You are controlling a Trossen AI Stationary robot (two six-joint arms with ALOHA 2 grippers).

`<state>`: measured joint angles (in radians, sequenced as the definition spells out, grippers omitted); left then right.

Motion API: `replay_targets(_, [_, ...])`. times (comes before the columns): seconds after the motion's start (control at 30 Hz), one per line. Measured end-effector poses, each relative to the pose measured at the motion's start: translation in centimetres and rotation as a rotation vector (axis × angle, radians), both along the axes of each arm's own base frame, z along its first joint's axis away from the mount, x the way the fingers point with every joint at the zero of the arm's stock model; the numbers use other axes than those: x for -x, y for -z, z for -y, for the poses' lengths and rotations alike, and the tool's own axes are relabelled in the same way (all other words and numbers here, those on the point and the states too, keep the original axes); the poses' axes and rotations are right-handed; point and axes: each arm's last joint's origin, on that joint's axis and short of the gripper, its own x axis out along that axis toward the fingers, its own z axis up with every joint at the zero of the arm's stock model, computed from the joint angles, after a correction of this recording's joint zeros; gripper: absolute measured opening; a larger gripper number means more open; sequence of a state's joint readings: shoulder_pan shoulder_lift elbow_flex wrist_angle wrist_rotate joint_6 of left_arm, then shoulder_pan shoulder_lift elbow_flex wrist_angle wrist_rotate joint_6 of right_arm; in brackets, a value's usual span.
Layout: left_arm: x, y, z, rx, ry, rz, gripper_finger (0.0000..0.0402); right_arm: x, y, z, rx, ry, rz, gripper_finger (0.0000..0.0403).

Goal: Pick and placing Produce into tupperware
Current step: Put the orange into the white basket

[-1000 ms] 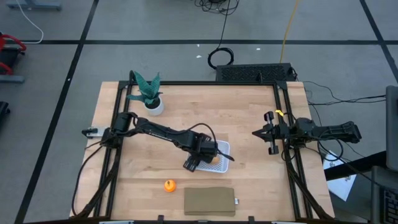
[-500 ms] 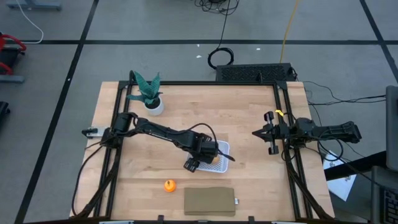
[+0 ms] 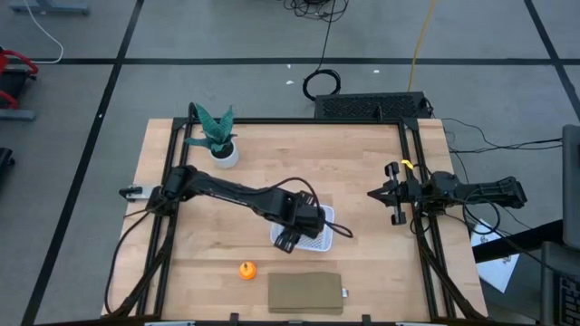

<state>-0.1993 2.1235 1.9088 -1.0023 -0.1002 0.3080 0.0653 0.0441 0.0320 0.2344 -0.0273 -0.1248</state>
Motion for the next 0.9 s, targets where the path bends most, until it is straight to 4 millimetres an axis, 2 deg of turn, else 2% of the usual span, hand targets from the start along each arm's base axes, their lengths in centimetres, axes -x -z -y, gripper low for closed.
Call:
replay_targets(0.1, [0.1,-0.4,-0.1,-0.001,-0.019,-0.006,0.0174,0.0,0.0,0.0,0.0,0.0,0.0,0.0])
replay_targets(0.27, [1.1,-0.6,-0.2,-0.009,-0.043,-0.082,0.0043,0.0,0.0,0.0,0.0,0.0,0.0,0.0])
replay_targets(0.33, [1.4,-0.5,-0.3,-0.012,-0.062,-0.121,0.0012,0.0,0.0,0.0,0.0,0.0,0.0,0.0])
replay_targets(0.5, [1.6,-0.5,0.0,-0.015,-0.06,-0.136,0.0017,0.0,0.0,0.0,-0.001,0.0,-0.001,0.0])
replay_targets(0.6, [1.9,-0.9,0.5,-0.026,-0.006,-0.122,0.0007,0.0,0.0,0.0,-0.003,-0.001,0.0,0.0])
replay_targets(0.77, [2.2,-2.8,1.2,-0.033,0.06,-0.029,0.0003,0.0,0.0,0.0,-0.004,-0.001,0.0,0.0])
replay_targets(0.9, [2.9,-4.9,0.6,-0.042,-0.024,0.045,0.0005,0.0,0.0,0.0,-0.004,-0.001,-0.001,0.0])
